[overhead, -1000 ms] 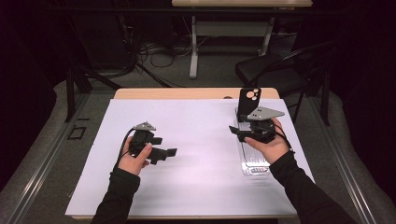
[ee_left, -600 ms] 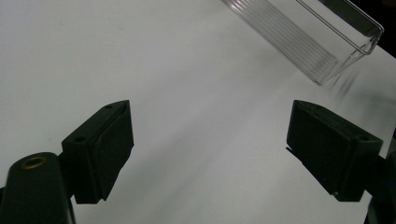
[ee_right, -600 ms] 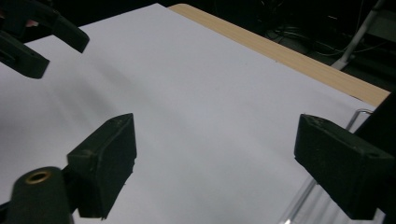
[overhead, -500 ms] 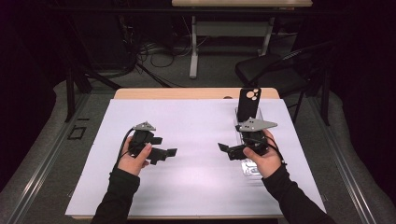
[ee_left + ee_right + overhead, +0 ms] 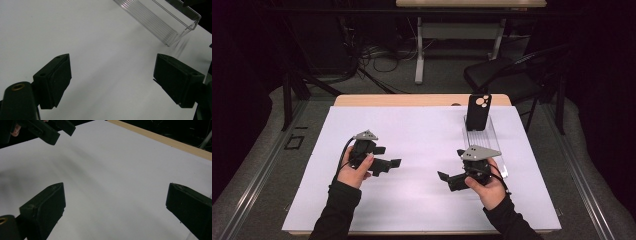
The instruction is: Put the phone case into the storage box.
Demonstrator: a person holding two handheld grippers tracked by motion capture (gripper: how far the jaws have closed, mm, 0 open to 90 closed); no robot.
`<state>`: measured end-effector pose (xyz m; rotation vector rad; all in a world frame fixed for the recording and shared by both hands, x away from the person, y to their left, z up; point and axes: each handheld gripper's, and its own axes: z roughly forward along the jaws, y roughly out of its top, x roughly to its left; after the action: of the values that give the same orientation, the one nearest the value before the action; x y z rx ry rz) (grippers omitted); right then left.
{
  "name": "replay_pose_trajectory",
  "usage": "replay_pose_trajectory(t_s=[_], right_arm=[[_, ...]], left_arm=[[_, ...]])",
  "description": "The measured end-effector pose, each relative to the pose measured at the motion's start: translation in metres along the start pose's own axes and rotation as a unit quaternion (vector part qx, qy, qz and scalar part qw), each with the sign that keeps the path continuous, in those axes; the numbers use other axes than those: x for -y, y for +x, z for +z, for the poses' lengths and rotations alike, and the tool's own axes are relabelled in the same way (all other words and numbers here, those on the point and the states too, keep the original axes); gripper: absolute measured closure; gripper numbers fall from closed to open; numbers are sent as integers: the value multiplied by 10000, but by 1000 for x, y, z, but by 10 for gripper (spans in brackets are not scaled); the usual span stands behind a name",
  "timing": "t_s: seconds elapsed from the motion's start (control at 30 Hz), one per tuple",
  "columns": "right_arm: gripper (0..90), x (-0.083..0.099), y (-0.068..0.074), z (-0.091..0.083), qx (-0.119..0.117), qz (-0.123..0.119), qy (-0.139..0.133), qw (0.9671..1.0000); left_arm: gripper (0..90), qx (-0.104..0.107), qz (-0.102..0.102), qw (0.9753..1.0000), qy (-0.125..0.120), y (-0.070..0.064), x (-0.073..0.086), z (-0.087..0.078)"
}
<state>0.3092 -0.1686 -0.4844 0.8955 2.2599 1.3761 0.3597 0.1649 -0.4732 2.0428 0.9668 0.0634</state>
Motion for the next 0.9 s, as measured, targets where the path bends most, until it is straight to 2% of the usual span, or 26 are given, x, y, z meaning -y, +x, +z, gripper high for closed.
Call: replay_pose_trajectory(t_s=[0.17, 0.33, 0.7, 0.9], right_arm=[[23, 10, 9, 4, -24, -96, 64, 9999], [24, 19, 14, 6, -89, -71, 71, 9999], [30, 31, 25, 8, -131, -242, 16, 9996], [30, 33, 28, 9, -173, -237, 49, 9996]], left_arm=[[149, 3, 23, 10000, 27, 0, 0, 1], [149, 1, 41, 10000, 15, 0, 1, 1], [149, -33, 65, 10000, -1, 2, 1, 0], [149, -39, 55, 10000, -11, 2, 1, 0]])
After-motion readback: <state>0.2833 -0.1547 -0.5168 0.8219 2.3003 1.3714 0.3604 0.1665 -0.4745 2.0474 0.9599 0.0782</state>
